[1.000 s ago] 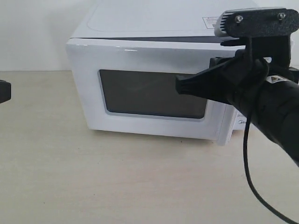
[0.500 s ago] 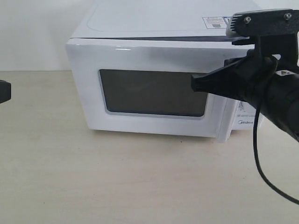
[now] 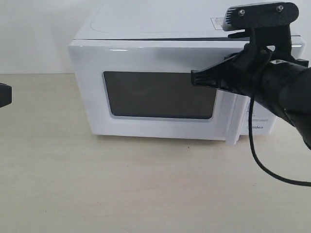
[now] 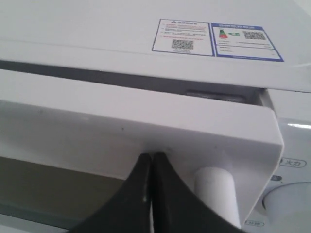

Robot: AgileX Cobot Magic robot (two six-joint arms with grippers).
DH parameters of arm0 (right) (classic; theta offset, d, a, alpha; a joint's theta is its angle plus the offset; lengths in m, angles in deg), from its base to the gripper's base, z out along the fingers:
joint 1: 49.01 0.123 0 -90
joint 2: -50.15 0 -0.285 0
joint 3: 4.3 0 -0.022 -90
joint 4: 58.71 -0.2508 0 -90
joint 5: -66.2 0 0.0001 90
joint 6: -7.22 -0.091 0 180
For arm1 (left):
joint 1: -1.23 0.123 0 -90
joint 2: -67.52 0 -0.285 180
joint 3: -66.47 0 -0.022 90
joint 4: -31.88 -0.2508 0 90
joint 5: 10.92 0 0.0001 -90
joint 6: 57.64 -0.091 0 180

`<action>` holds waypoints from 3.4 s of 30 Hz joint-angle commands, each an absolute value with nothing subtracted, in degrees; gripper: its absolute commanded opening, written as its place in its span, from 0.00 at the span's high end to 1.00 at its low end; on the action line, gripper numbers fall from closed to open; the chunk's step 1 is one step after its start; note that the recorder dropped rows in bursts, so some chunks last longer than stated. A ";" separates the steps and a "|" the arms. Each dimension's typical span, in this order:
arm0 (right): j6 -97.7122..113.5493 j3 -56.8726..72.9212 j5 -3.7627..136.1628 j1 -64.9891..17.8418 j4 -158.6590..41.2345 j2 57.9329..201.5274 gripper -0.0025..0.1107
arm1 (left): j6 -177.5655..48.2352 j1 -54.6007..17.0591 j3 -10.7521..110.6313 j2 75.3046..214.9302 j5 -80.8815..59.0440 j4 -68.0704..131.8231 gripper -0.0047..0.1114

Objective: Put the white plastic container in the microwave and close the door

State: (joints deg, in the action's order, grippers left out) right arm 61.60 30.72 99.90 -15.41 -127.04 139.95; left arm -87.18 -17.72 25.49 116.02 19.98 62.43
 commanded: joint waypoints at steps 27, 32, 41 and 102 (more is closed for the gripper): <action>64.55 27.52 98.69 -19.95 -127.22 142.48 0.98 | -86.72 -17.68 25.20 115.67 18.57 62.92 0.92; 66.47 27.95 91.95 -19.74 -127.49 141.02 0.98 | -86.72 -17.68 25.20 115.67 18.46 62.30 0.92; 67.48 37.70 97.67 -6.38 -128.02 129.00 0.98 | -86.72 -17.68 25.20 115.67 17.65 62.31 0.92; 59.28 60.33 58.73 -51.20 -113.60 70.49 0.98 | -86.72 -17.68 25.20 115.67 16.66 62.44 0.92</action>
